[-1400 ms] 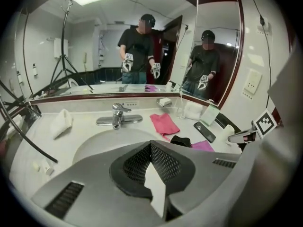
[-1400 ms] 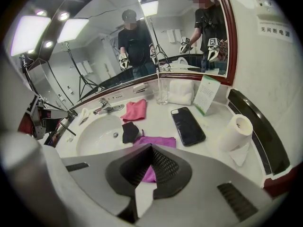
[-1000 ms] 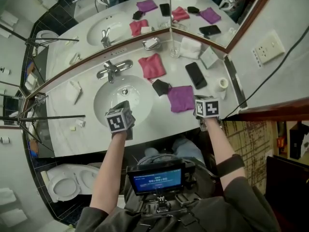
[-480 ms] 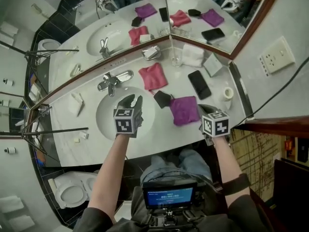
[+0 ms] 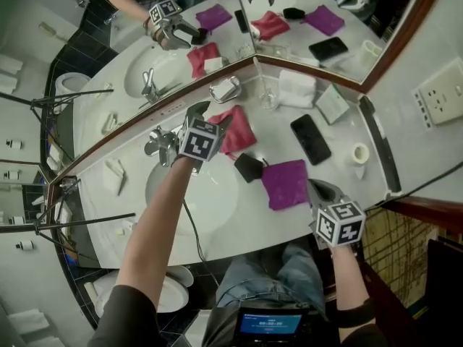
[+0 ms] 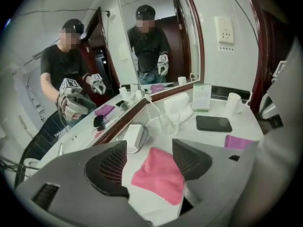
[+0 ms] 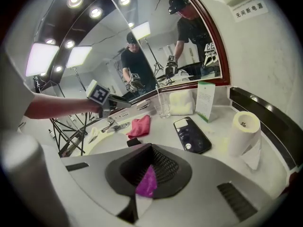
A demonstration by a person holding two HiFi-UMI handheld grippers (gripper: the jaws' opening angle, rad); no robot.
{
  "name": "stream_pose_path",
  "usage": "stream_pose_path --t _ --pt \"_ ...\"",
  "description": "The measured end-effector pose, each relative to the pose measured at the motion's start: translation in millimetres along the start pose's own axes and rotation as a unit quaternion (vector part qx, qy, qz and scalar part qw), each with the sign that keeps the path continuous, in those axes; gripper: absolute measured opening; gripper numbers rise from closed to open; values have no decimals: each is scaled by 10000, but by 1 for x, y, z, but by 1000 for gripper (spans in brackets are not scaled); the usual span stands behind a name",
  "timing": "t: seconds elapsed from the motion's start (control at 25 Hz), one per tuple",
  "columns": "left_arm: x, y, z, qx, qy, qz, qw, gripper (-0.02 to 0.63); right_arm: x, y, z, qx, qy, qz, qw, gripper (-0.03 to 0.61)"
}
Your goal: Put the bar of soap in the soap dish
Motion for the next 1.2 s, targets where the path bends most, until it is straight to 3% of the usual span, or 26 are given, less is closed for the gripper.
stream_pose_path --t 0.2,0.36,0.6,0.8,1.08,1.2 --pt "32 -1 -59 376 104 -353 9986 293 -6 -6 -1 -261 75 12 9996 21" --pt "50 -1 -76 818 83 -774 9936 293 -15 3 1 -287 215 -34 9994 21" --pt "60 7 -94 1188 153 -818 9894 276 -24 15 8 -254 333 -118 9991 21" --pt "49 8 -96 1130 391 -921 9885 193 -27 16 10 -268 336 -80 9990 21" --pt "35 15 -89 945 311 -1037 9896 189 -25 15 12 -296 328 45 9990 21" --pt "25 13 -78 813 153 -1298 9881 189 -20 15 14 -297 325 74 9990 21"
Point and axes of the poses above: the fingertips, and each gripper's own axes: z backward along the fingers, x to its left, y out of its underside, the point moved 5 cm from there along z, backward along the fingers, and after that the axes turned 5 degrees about -x, right-handed, at the moved point
